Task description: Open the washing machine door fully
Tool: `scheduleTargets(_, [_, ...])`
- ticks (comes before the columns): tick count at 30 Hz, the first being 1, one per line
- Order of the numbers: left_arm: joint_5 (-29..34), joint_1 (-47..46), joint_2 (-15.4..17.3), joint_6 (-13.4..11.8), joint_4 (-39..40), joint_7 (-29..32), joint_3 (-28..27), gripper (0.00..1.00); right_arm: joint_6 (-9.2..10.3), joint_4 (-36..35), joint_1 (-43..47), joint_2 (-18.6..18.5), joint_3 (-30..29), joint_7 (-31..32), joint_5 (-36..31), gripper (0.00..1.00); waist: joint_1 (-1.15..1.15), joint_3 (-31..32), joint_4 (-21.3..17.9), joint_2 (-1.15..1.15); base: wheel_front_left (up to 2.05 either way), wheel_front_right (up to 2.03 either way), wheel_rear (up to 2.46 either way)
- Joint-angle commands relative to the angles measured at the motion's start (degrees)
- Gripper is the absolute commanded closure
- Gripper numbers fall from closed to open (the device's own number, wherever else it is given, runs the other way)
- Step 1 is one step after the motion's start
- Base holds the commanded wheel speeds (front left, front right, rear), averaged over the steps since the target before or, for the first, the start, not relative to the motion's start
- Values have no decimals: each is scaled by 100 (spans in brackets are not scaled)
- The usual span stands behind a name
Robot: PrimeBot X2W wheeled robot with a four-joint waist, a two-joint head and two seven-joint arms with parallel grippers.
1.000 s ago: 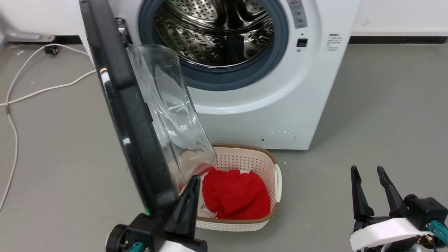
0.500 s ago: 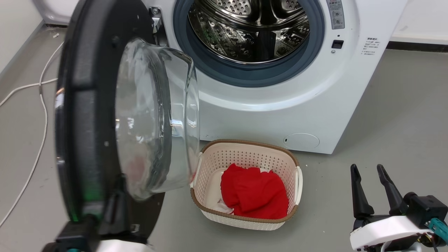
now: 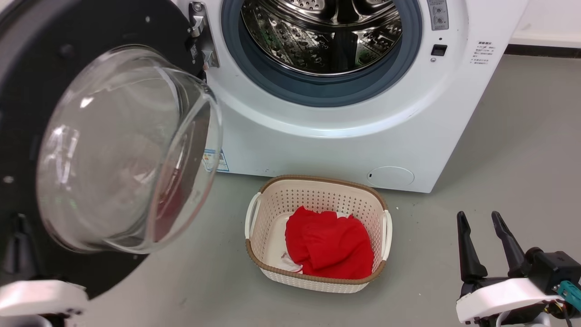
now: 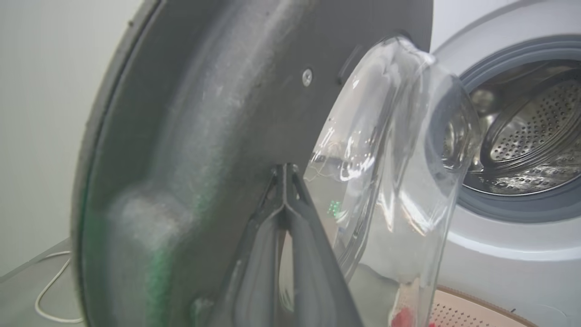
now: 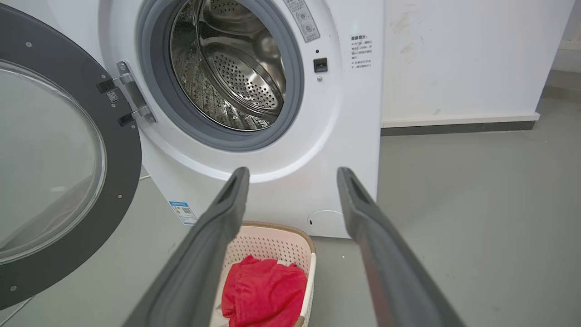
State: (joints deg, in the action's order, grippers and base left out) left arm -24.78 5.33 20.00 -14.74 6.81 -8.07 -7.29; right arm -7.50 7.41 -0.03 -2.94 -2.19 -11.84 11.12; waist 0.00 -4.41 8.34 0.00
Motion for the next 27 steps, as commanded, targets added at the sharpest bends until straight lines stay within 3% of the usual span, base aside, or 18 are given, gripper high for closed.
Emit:
scheduleTargets(1, [-104, -194, 178, 29, -242, -73, -231, 100, 2, -40, -76, 13, -3, 2, -37, 0, 0, -29, -11, 0, 0, 0, 0])
scheduleTargets(10, [-484, -1020, 737, 452, -1715, -370, -721, 100, 3, -89, -135, 13, -45, 29, -74, 0, 0, -154, -70, 0, 0, 0, 0])
scheduleTargets(16, [-521, -1375, 918, 695, -2425, -531, -739, 100, 2, -74, -143, 12, -58, 41, -83, 0, 0, -156, -85, 0, 0, 0, 0])
scheduleTargets(23, [-388, -1097, 636, 818, -2441, -687, -715, 100, 3, -26, -46, 12, 1, 14, -49, 0, 0, -7, -172, 0, 0, 0, 0])
scheduleTargets(27, [-234, -668, 228, 780, -1971, -714, -657, 100, 2, -32, 29, 12, 6, 19, -47, 0, 0, 120, -200, 0, 0, 0, 0])
